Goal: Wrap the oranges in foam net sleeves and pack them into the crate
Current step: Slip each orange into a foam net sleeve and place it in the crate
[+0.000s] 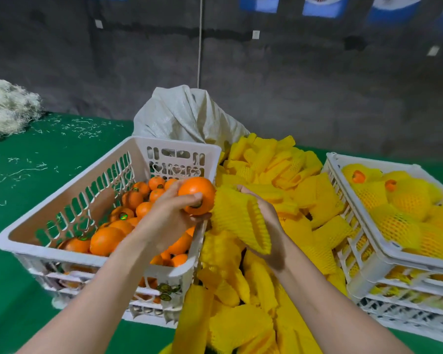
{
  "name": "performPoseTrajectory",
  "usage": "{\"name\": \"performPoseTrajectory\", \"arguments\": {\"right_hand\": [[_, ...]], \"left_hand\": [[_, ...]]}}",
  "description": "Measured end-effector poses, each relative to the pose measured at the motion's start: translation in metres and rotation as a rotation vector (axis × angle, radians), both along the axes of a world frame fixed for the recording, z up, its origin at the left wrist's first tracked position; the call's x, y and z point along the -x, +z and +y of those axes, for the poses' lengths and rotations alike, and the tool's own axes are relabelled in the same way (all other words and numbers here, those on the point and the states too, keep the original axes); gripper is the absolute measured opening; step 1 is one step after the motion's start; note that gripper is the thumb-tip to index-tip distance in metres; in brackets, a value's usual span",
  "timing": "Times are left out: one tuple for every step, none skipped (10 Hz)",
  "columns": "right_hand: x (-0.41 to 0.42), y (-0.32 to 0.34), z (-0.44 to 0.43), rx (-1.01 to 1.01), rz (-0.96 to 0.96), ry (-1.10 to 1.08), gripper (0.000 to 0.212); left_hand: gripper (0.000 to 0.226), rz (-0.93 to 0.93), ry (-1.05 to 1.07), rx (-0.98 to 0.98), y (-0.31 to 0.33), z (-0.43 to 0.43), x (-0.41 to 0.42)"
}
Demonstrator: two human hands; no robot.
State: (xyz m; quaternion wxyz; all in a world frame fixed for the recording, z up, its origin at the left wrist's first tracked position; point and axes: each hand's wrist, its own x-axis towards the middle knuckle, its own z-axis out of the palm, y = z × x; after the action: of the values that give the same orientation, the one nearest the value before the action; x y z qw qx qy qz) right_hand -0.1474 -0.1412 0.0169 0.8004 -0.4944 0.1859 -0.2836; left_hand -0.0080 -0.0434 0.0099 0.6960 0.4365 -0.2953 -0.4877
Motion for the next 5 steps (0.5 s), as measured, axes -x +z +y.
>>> {"name": "performPoseTrajectory", "arguments": {"right_hand": [[0.028, 0.002, -0.003, -0.038, -0.010, -0.057, 0.045], [0.050, -0.003, 0.001, -0.013, 0.005, -0.001, 0.038], [0.066, -0.006, 0.008, 0.056, 0.022, -0.001, 0.037], [0.080, -0.007, 0.009, 0.111, 0.028, -0.035, 0.035], [0.096, -0.014, 0.003, 0.156, 0.102, -0.162, 0.043]], "left_hand": [[0.047, -0.121, 0.147, -0.026, 0.000, -0.018, 0.039], [0.031, -0.078, 0.200, -0.007, -0.005, -0.031, 0.076], [0.027, -0.097, 0.182, -0.041, -0.010, -0.040, 0.103], [0.021, -0.130, 0.199, -0.083, -0.017, -0.048, 0.119], [0.017, -0.186, 0.271, -0.076, -0.023, -0.052, 0.134]]}}
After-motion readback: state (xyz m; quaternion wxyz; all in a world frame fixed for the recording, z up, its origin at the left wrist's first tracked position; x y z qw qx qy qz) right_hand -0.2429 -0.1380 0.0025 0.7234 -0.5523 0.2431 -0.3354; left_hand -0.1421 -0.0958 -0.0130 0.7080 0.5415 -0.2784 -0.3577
